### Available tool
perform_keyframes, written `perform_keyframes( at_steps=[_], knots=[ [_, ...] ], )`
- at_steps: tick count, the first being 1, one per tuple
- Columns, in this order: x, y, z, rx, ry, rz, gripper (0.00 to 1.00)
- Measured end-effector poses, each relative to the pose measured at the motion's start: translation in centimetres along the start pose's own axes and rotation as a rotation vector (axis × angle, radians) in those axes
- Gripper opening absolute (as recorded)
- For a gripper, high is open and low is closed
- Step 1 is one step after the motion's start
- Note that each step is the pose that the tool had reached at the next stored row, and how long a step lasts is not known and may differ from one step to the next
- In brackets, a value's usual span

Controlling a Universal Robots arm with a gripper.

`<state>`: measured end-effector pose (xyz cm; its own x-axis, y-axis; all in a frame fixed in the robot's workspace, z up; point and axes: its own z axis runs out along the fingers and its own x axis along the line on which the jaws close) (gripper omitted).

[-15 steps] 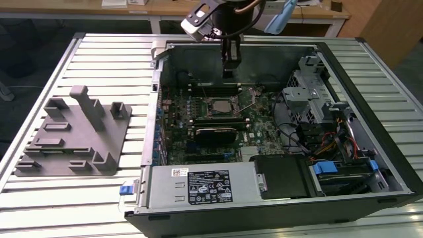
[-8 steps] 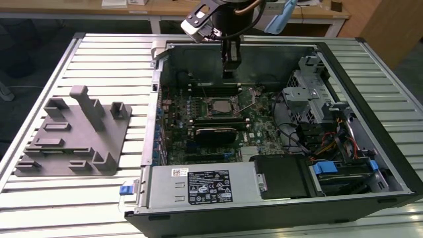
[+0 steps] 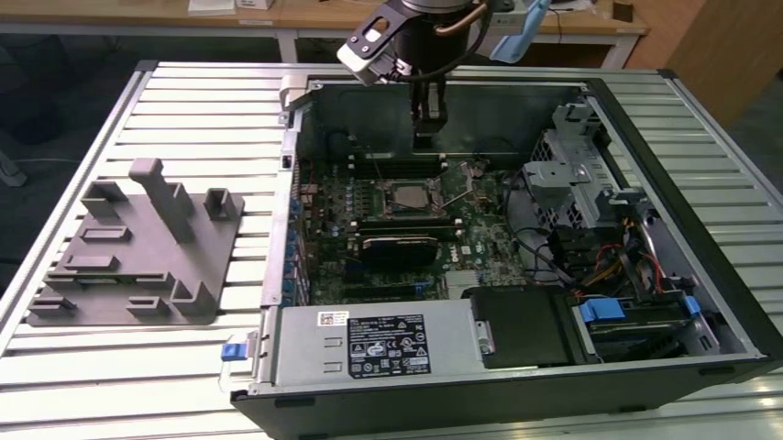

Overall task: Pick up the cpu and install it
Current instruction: 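Place the cpu into insertion slot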

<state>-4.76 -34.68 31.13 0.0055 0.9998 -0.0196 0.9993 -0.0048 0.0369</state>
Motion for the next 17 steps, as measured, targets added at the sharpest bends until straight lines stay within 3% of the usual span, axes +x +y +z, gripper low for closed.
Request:
perform_keyframes(
  at_steps=[17],
  knots=[
    [0.01, -0.01, 0.44, 0.0000, 0.0002, 0.000, 0.11]
  ],
)
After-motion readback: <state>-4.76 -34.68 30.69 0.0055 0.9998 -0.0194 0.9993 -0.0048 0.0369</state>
